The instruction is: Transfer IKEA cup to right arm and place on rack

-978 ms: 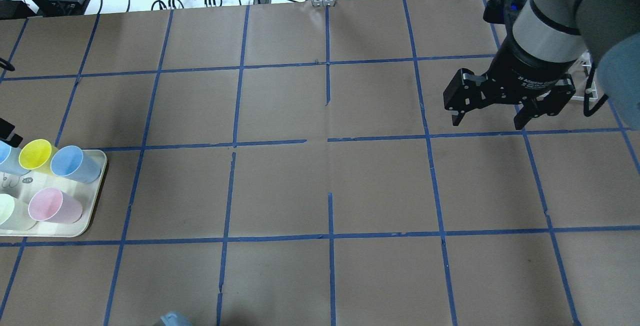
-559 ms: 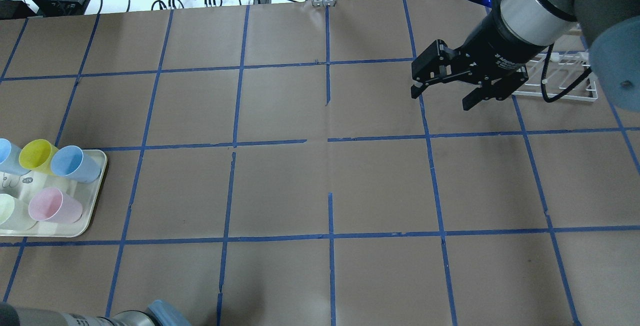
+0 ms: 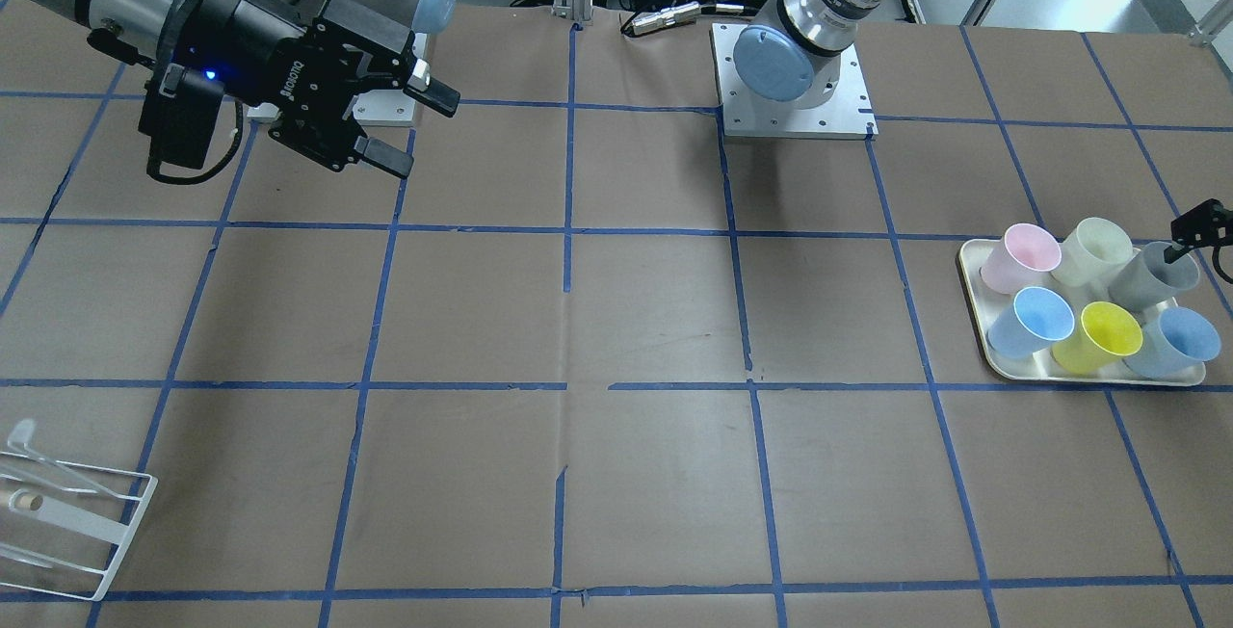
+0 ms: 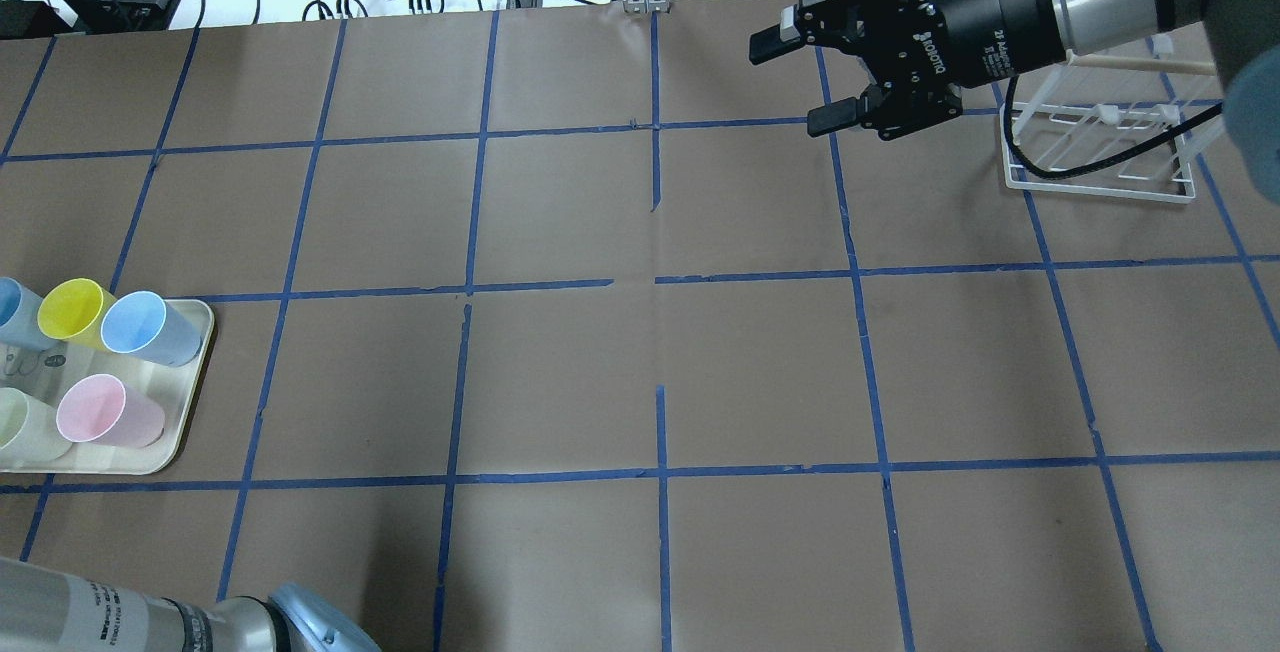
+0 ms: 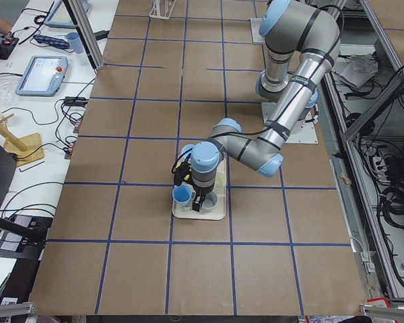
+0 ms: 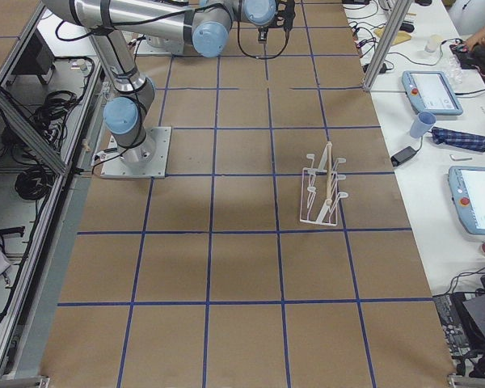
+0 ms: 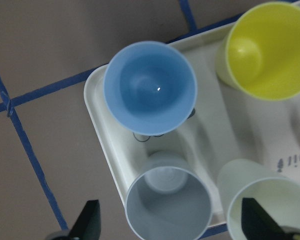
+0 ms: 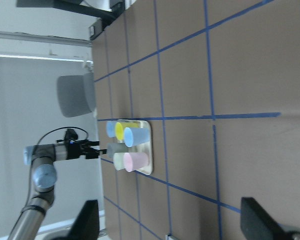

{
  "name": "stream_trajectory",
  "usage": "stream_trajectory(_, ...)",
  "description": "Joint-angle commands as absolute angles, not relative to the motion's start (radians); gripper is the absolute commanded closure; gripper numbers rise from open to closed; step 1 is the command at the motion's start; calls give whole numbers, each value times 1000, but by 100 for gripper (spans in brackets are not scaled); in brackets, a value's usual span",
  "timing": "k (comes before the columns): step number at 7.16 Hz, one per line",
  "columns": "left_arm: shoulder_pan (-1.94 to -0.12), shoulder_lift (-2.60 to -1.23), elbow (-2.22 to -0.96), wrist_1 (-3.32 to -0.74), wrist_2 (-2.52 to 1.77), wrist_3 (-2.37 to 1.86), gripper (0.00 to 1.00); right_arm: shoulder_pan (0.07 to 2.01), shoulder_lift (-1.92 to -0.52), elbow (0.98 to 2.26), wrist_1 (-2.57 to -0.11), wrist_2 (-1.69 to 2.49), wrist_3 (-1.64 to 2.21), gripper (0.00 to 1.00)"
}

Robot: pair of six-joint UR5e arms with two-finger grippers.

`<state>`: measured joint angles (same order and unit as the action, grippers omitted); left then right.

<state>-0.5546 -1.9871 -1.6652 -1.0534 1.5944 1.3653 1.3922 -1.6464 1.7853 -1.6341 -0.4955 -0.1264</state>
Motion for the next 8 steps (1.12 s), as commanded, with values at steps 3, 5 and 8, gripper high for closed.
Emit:
stream_trajectory(3,-525,-2088,-1620,-1032,1605,1431,0,1393,-1652,1971,-1684,-126,-252,0)
stream_trajectory(5,-525,-2101,-1626,-1032,1604,1430,39,1401,-1648,1974,-1700,-126,-255,0)
stream_trajectory(8,-526,-2108,-1620,-1032,1603,1431,96,1404,-1644,2011,-1713,-37,-276,0)
